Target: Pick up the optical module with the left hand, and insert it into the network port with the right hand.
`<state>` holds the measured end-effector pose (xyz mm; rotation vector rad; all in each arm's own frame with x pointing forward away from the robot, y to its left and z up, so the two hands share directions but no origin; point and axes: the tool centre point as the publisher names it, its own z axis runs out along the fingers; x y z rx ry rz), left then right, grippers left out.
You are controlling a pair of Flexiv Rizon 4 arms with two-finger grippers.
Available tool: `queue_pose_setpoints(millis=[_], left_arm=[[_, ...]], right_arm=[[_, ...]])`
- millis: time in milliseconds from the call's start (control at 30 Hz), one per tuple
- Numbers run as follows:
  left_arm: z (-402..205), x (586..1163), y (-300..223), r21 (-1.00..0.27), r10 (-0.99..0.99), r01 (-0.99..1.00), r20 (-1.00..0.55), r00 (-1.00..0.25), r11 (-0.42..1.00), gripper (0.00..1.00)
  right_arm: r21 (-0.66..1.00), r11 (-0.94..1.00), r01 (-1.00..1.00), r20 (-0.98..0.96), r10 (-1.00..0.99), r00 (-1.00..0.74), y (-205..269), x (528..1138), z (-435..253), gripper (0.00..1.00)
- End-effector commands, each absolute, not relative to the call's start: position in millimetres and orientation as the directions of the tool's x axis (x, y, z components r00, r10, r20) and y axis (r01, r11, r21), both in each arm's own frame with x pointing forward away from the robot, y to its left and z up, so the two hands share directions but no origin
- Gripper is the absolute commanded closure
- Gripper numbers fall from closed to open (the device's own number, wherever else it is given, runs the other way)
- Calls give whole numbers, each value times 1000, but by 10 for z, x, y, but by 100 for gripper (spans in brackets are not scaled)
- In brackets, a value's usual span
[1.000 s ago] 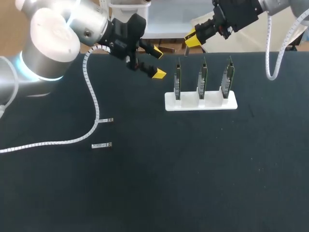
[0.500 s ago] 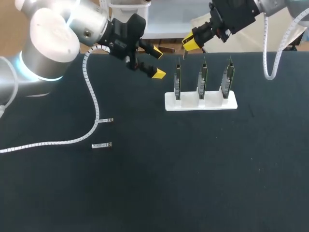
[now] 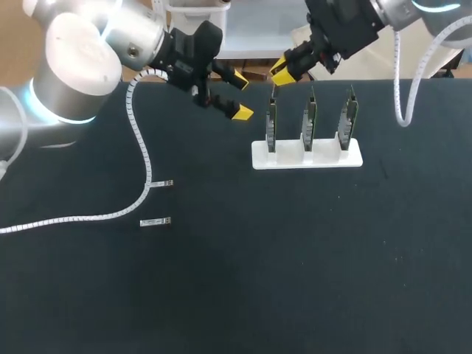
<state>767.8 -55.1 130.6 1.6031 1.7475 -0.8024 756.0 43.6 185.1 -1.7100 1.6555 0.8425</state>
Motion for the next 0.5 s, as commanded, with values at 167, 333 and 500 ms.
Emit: queue_pose_setpoints(millis=[167,333,500], left_arm=[[1310,7675,-554,-22,617,997,-784,-65,77,0],[1310,7675,-554,-22,617,997,-784,-65,77,0],[1310,7675,-554,-22,617,997,-784,-65,77,0]], right_arm=[[5,-50,-999,-771,-636,28,498,7651,1794,100],[9,-49,-999,-760,-649,25,493,7718,1738,100],[8,-48,-999,-751,-659,25,490,7744,1707,100]])
